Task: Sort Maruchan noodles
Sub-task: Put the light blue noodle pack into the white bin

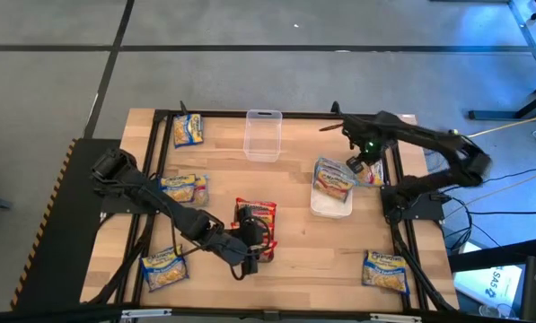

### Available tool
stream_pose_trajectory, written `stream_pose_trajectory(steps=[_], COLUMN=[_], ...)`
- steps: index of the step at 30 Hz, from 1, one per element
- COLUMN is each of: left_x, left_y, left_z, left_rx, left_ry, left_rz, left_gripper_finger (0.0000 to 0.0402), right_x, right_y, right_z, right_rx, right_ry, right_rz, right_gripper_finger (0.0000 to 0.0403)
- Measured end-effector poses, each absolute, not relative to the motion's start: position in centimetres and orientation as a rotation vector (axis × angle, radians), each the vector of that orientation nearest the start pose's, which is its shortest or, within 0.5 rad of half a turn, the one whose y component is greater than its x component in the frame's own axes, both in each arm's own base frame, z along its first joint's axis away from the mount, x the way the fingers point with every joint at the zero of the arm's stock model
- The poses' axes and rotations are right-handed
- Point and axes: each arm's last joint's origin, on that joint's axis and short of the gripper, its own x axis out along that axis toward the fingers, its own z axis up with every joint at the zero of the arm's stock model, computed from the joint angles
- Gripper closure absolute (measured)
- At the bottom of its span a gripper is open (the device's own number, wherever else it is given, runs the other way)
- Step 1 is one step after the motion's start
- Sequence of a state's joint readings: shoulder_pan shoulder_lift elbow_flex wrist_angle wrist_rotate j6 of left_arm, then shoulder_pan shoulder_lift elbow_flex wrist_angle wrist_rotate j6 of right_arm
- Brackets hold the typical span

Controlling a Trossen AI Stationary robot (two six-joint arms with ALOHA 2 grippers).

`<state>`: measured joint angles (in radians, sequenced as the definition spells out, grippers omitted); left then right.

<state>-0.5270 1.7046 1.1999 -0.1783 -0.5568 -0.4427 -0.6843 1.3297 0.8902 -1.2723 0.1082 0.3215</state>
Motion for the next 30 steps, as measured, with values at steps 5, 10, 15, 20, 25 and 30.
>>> stream_pose_trajectory(steps=[5, 10, 15, 20, 25, 30], left_x=[32.8, 32.8, 32.8, 32.9, 32.9, 32.9], left_y=[-17.3, -17.3, -17.3, -17.3, -17.3, -17.3], left_z=[24.1, 24.1, 24.1, 24.1, 24.2, 24.2], left_rx=[-0.078, -0.074, -0.074, -0.076, -0.079, -0.081], left_ry=[0.561, 0.556, 0.555, 0.552, 0.547, 0.547], left_rz=[0.156, 0.155, 0.156, 0.156, 0.155, 0.155], left_gripper_finger=[0.0187, 0.0187, 0.0187, 0.0187, 0.0187, 0.0187], right_x=[12.9, 11.8, 11.0, 10.2, 10.2, 10.5], right_y=[-8.8, -6.7, -5.8, -5.5, -5.5, -5.9], right_z=[22.7, 20.7, 17.5, 15.7, 15.8, 18.4], right_rx=[0.64, 0.815, 0.906, 0.887, 0.865, 0.778], right_ry=[1.369, 1.032, 0.949, 0.994, 1.01, 0.986], right_rz=[-0.989, -1.072, -1.104, -1.144, -1.128, -1.193], right_gripper_finger=[0.0402, 0.0402, 0.0402, 0.0402, 0.0402, 0.0402])
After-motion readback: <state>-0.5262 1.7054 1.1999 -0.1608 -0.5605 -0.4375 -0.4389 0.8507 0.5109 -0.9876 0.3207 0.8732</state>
